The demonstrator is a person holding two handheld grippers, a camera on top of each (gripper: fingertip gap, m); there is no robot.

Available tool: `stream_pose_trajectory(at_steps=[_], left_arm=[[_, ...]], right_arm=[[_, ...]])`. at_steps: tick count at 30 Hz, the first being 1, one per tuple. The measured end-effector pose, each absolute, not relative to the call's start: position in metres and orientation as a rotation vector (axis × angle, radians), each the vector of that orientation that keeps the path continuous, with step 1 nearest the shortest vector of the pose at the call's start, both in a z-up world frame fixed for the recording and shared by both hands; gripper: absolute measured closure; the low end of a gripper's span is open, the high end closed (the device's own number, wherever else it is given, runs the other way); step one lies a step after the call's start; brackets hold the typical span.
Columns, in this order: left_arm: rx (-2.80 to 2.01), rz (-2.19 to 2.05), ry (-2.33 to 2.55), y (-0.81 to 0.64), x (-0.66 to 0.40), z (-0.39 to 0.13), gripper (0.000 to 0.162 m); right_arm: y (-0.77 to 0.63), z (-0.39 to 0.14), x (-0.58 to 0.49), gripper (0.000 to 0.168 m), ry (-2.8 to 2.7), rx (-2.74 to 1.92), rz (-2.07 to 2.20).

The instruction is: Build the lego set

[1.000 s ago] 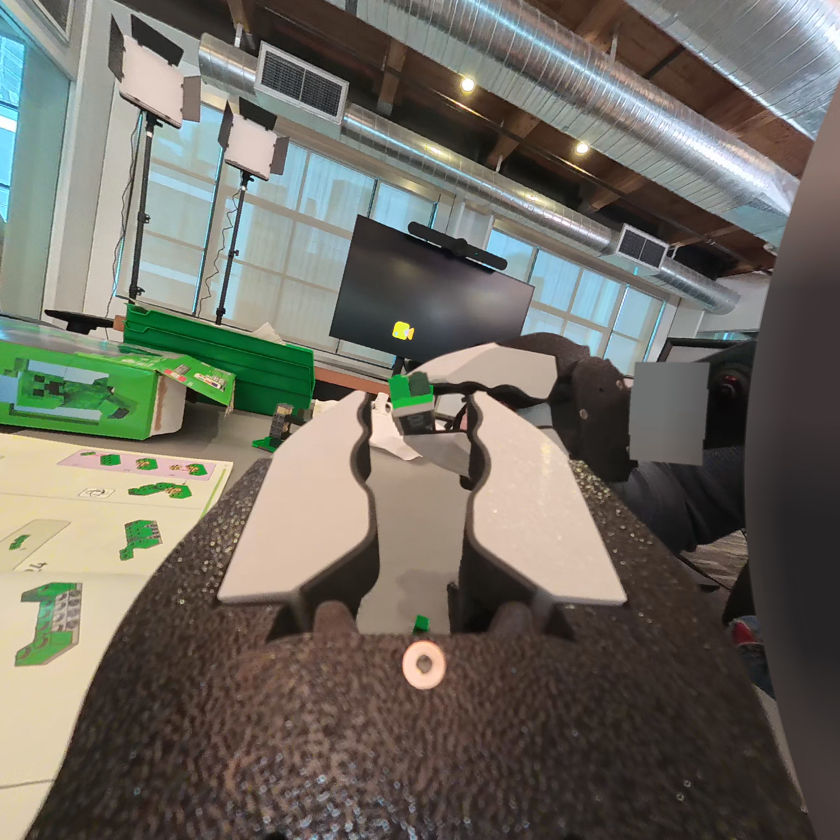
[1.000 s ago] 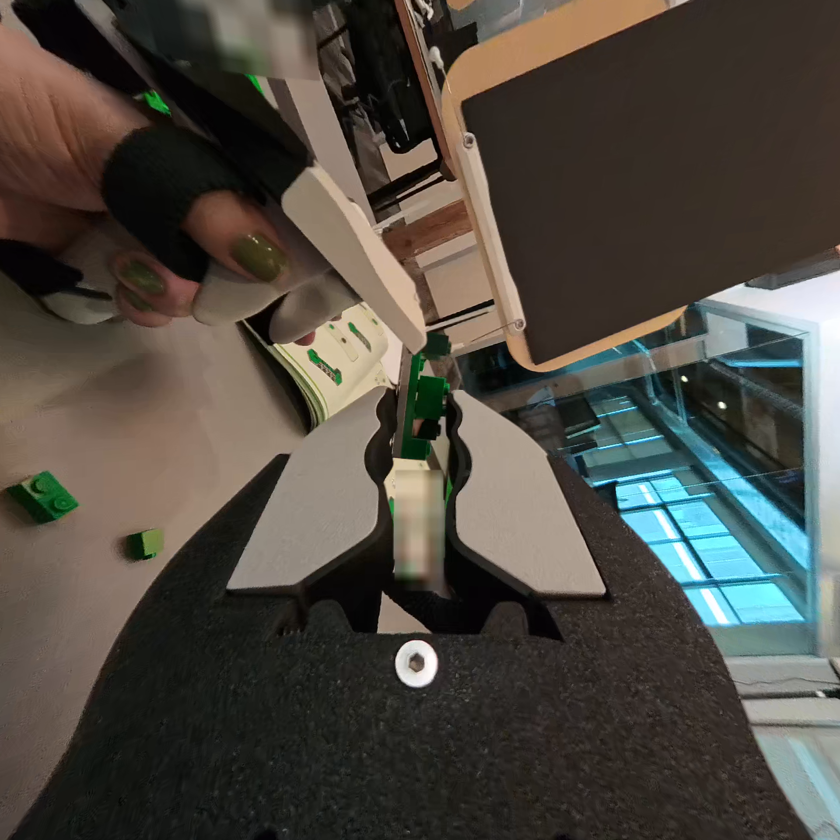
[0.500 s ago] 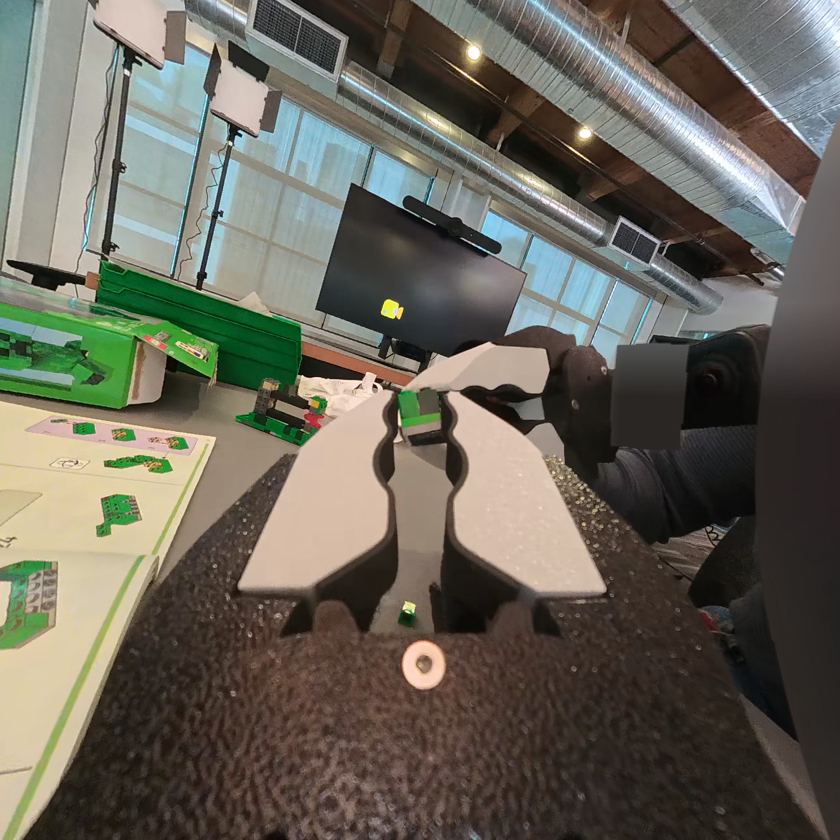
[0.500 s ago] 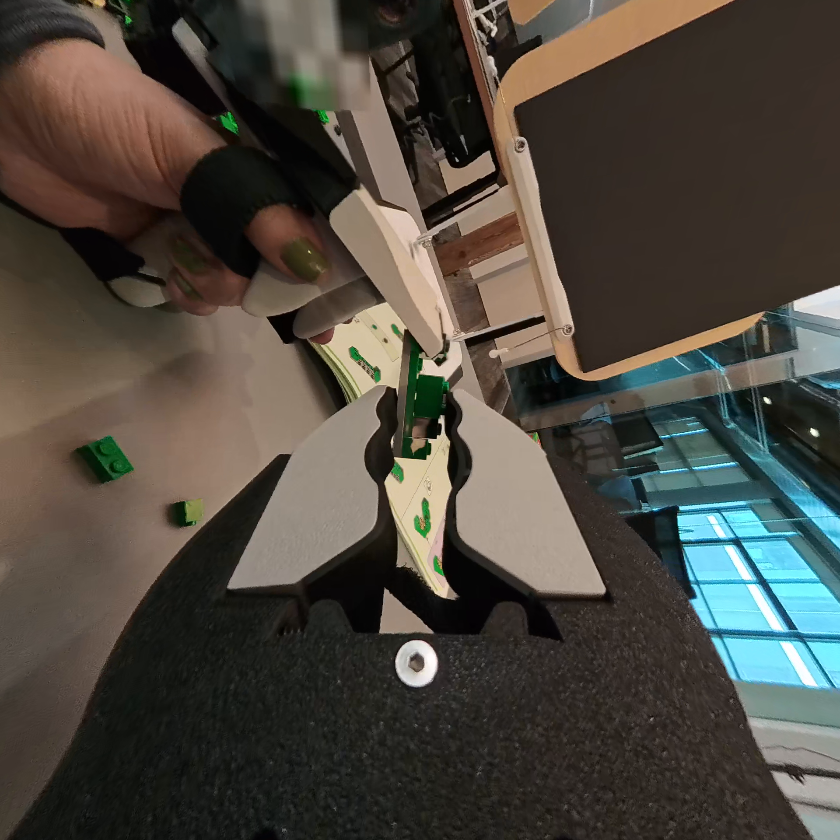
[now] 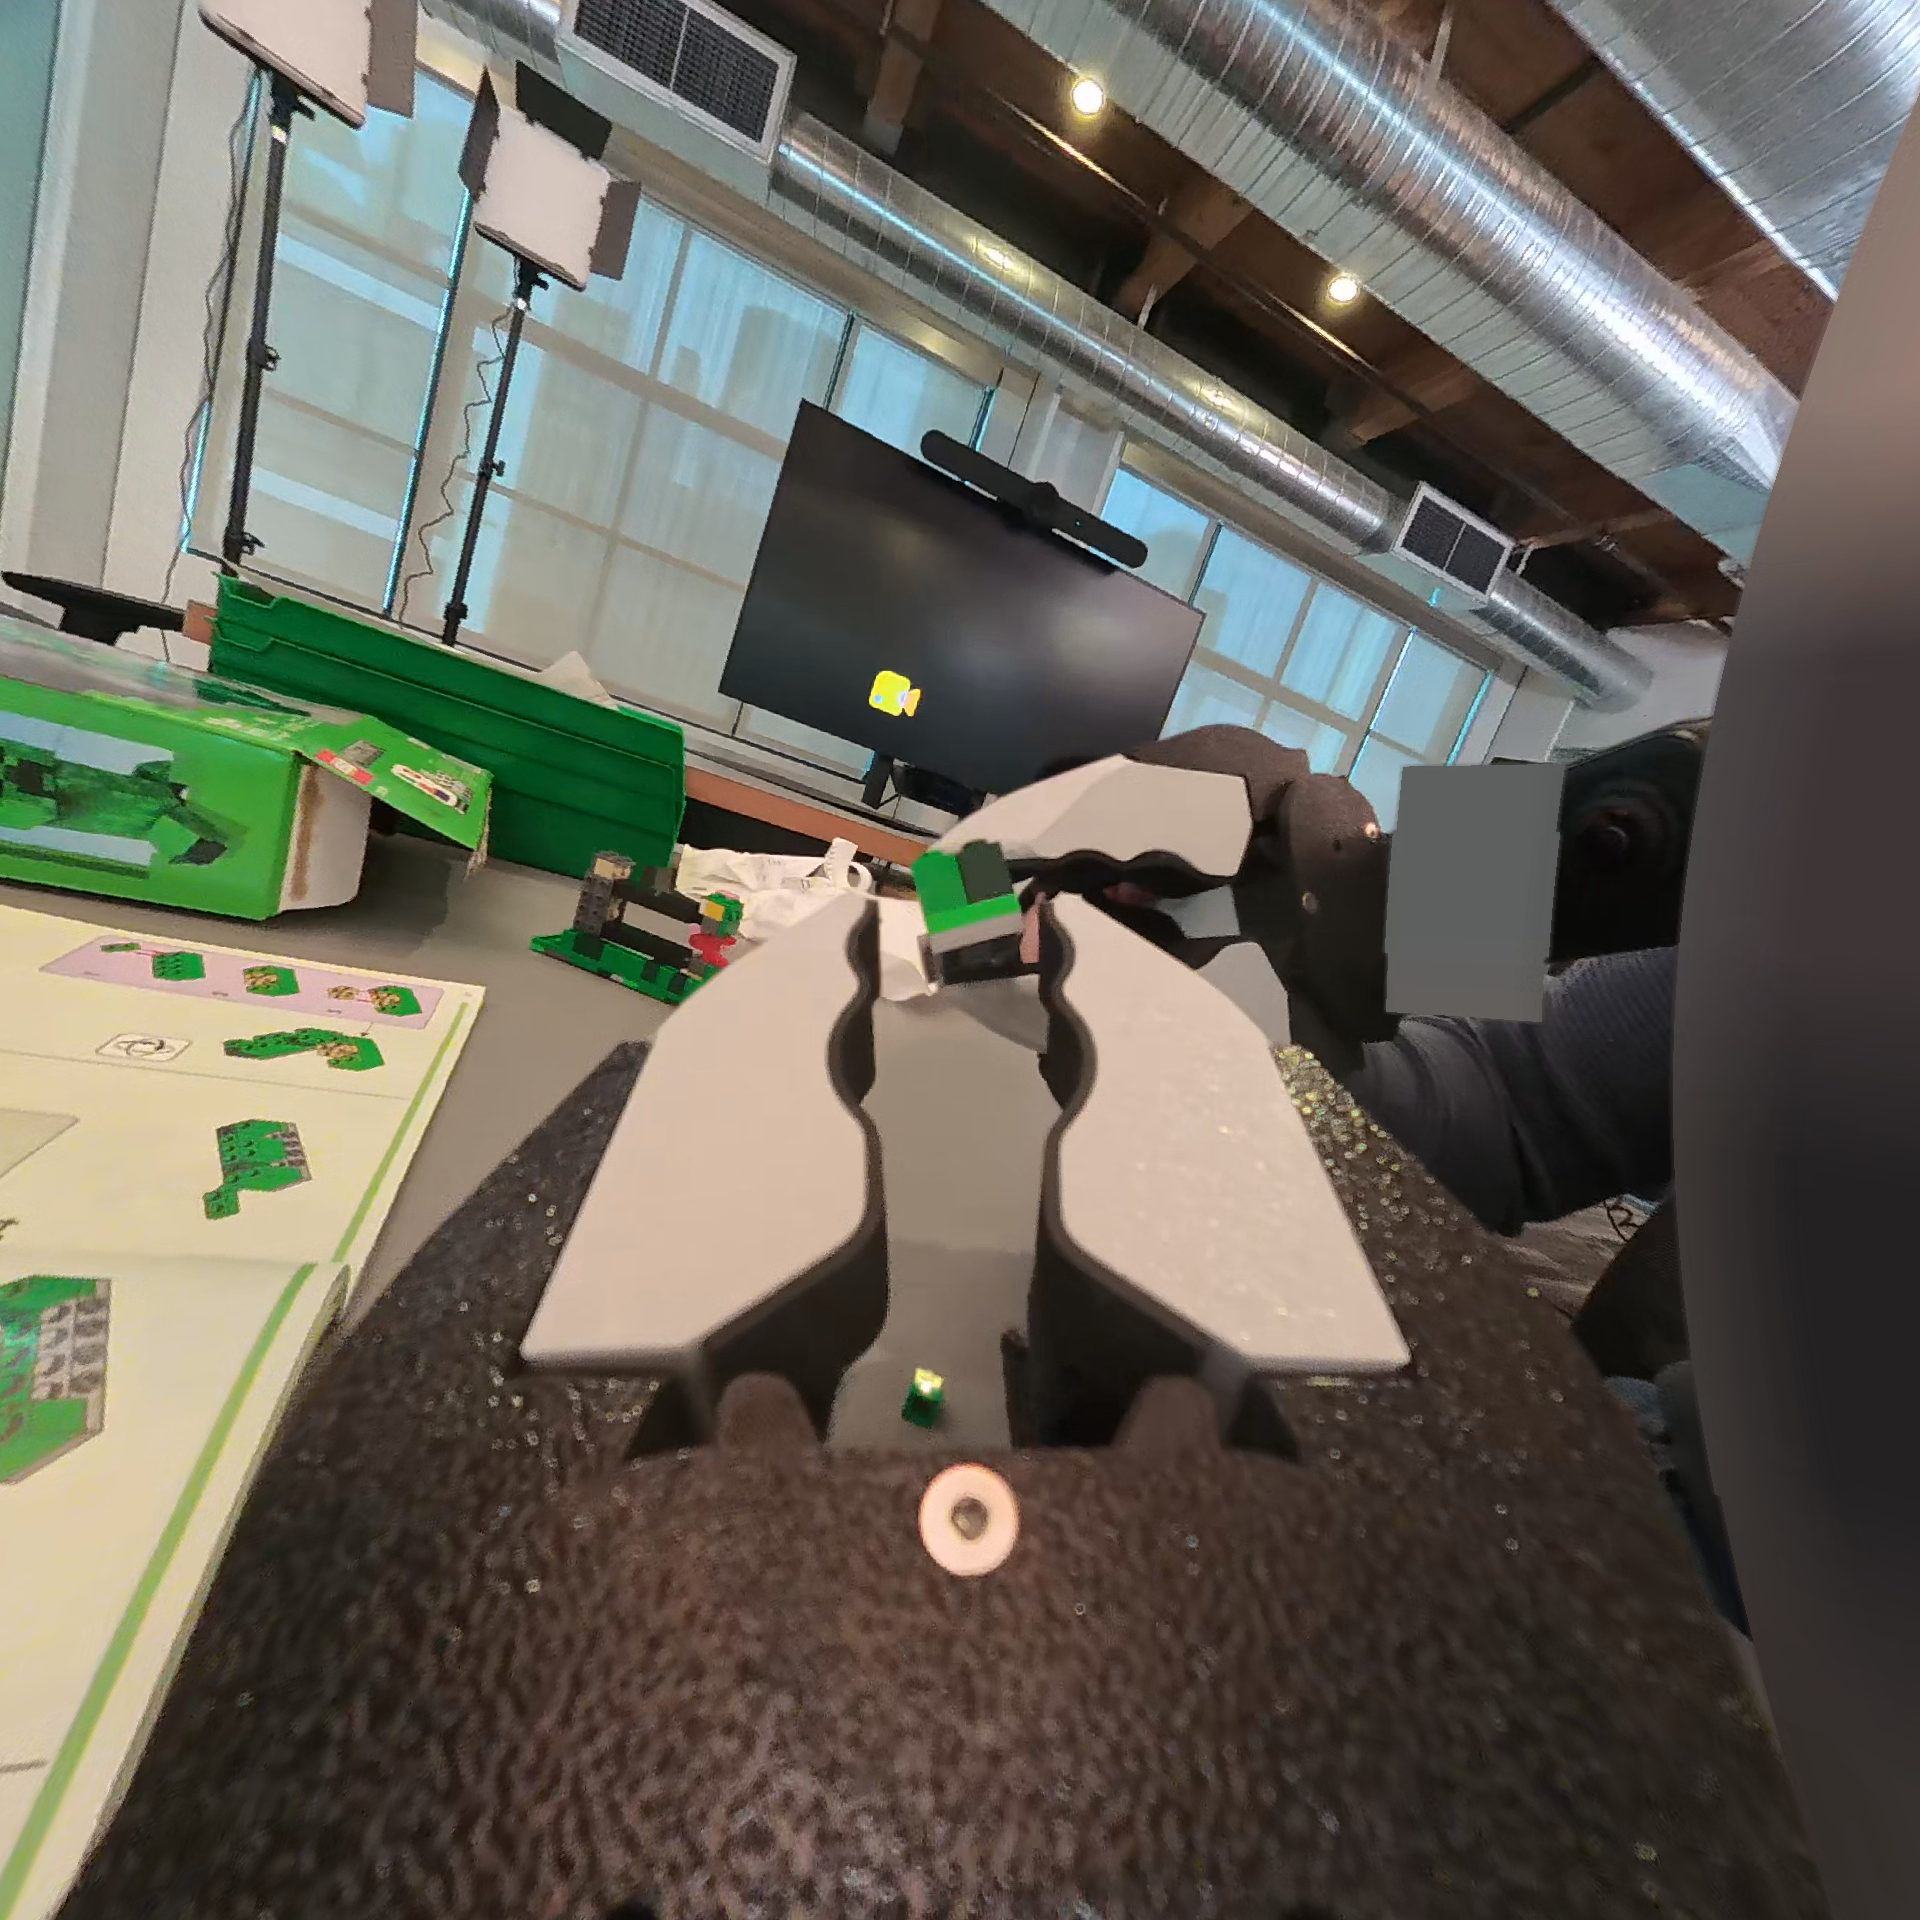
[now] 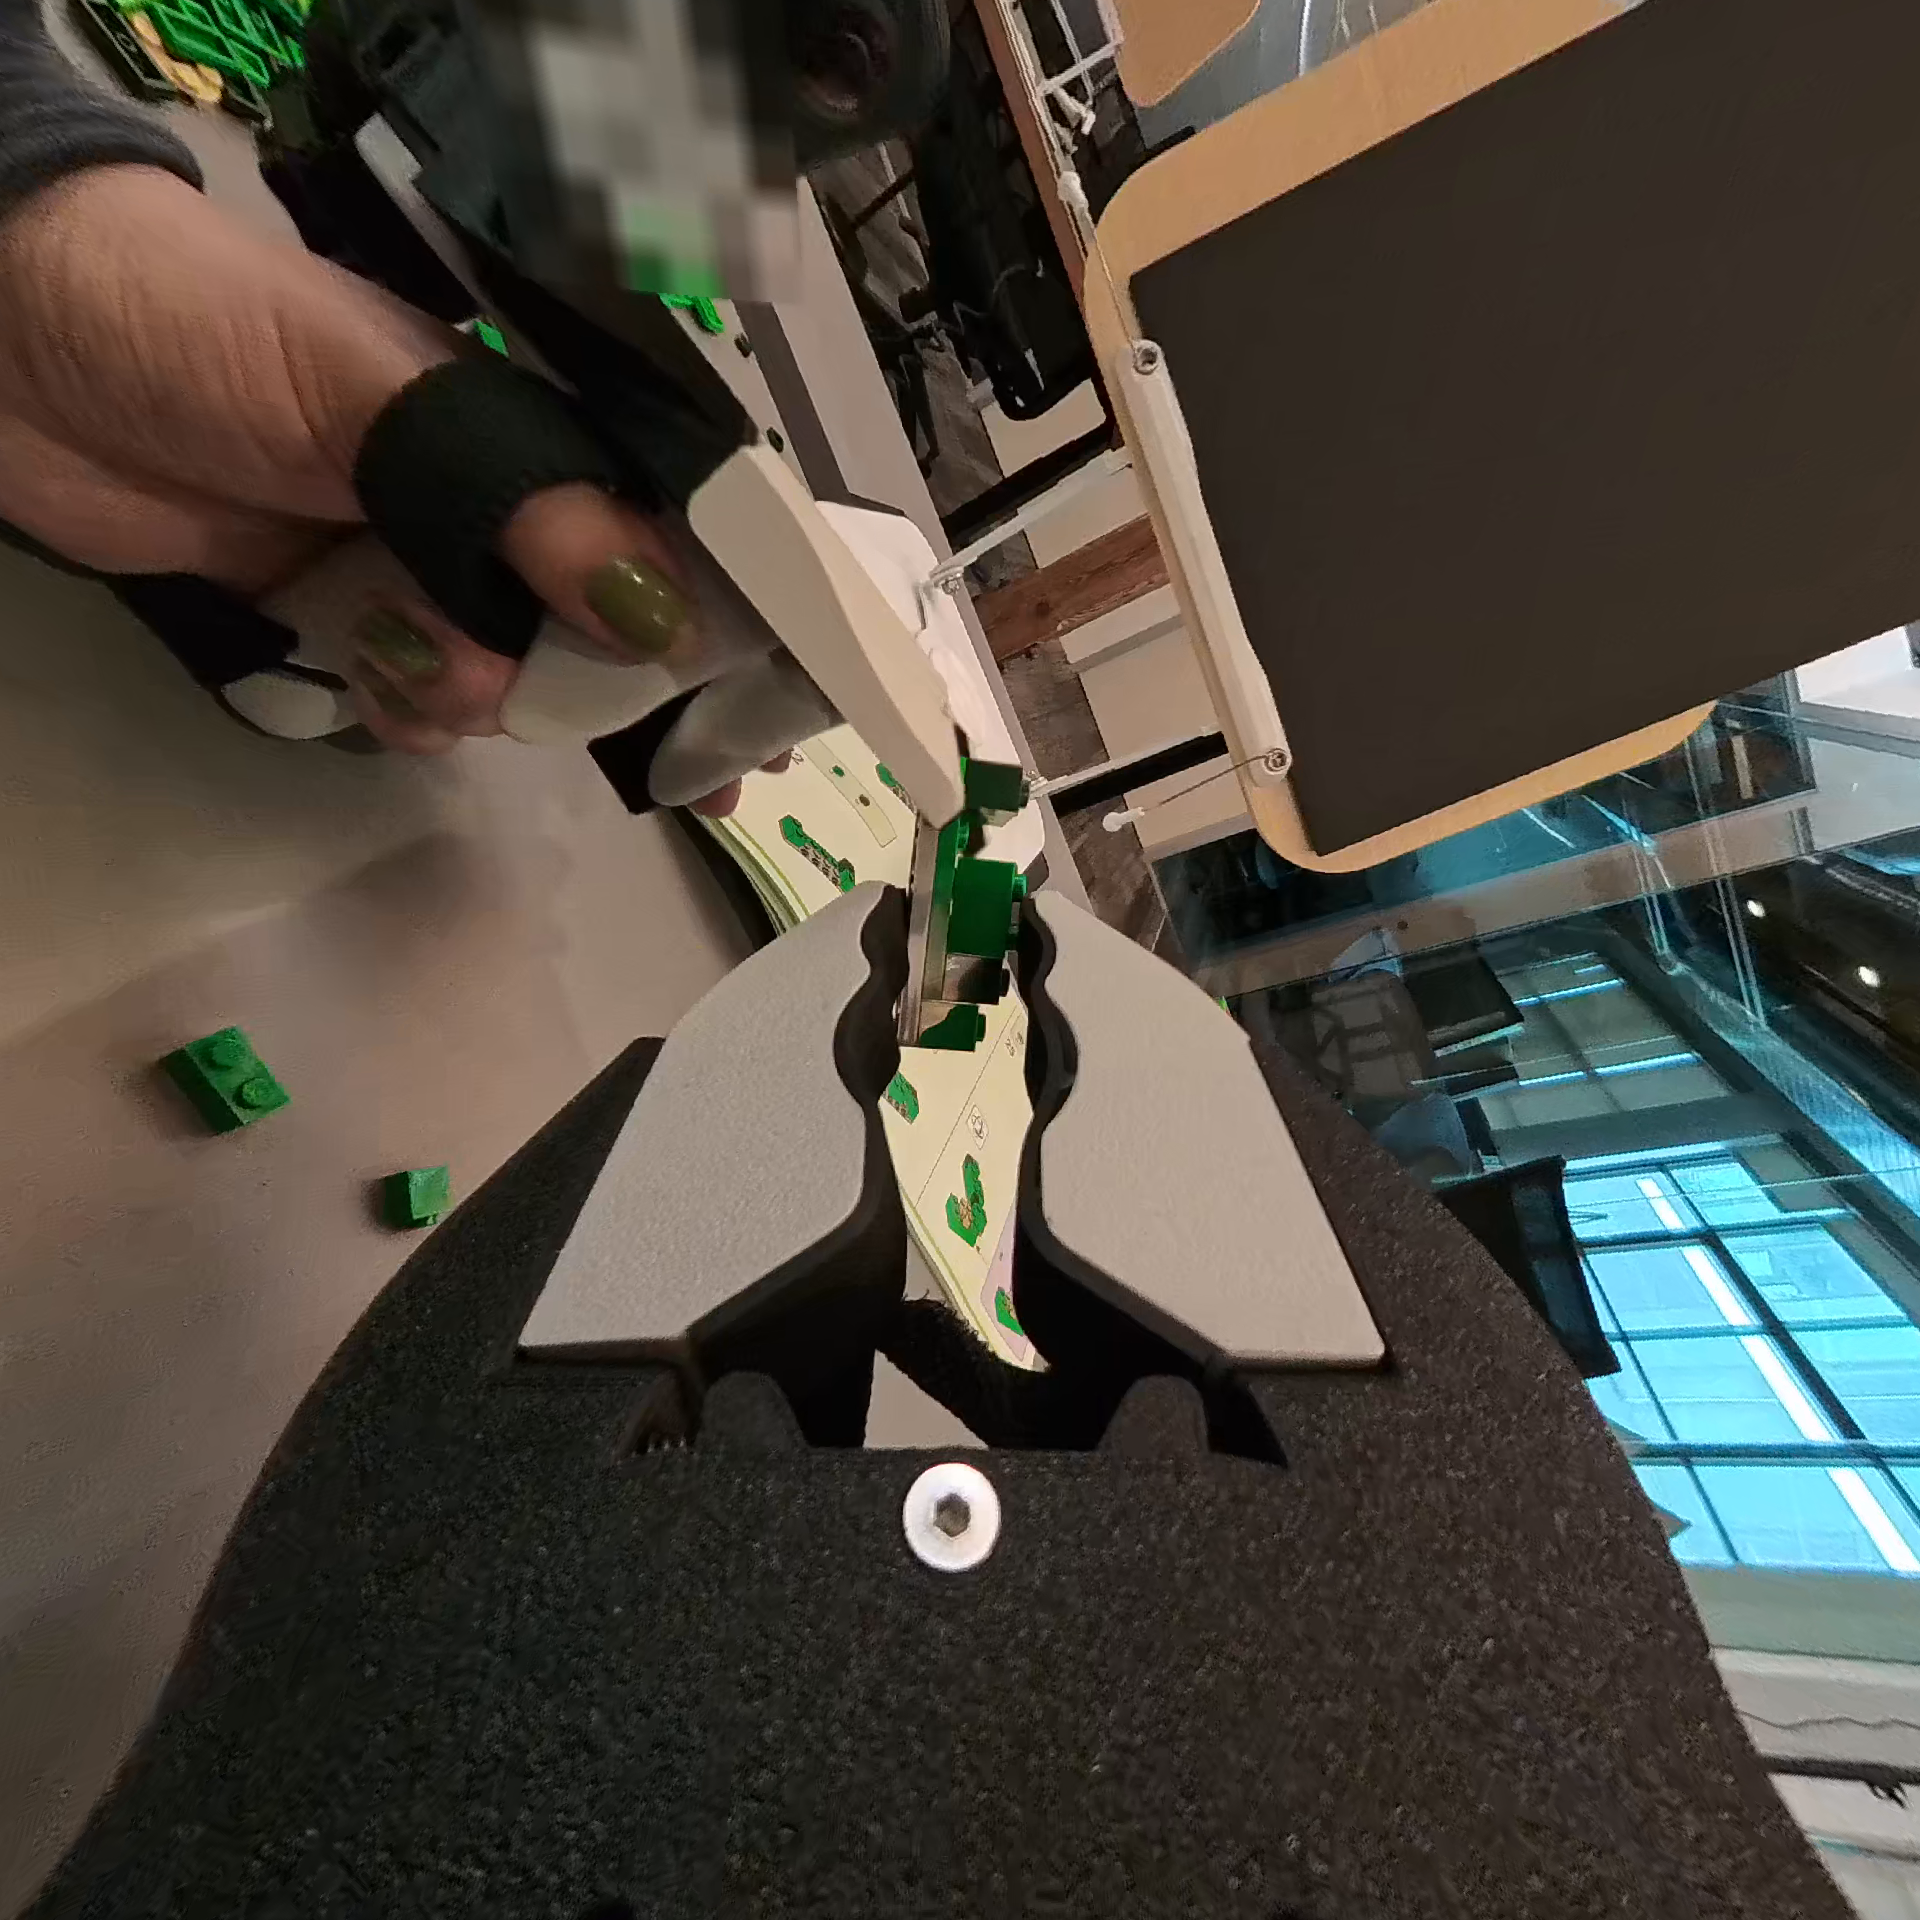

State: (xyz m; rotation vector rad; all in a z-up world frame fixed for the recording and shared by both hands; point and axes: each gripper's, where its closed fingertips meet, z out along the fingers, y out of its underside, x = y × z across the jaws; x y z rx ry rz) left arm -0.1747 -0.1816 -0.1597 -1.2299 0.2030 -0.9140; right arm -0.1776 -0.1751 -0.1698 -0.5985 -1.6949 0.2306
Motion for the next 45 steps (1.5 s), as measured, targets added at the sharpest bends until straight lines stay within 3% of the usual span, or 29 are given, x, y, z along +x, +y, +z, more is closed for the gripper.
stream_pose_trajectory(at_steps=[5, 45], left_arm=[[-1.243, -0.906, 0.201, -0.1808, -0.1734, -0.161, 0.144], [-1.258, -0.938, 0.215, -0.1819, -0.1701, -0.1624, 0.146]], right_arm=[[-0.1742, -0.1723, -0.1782, 0.148, -1.708, -0.604, 0.235], [-0.1719, -0.1736, -0.1747, 0.147, -1.745, -0.595, 0.056]])
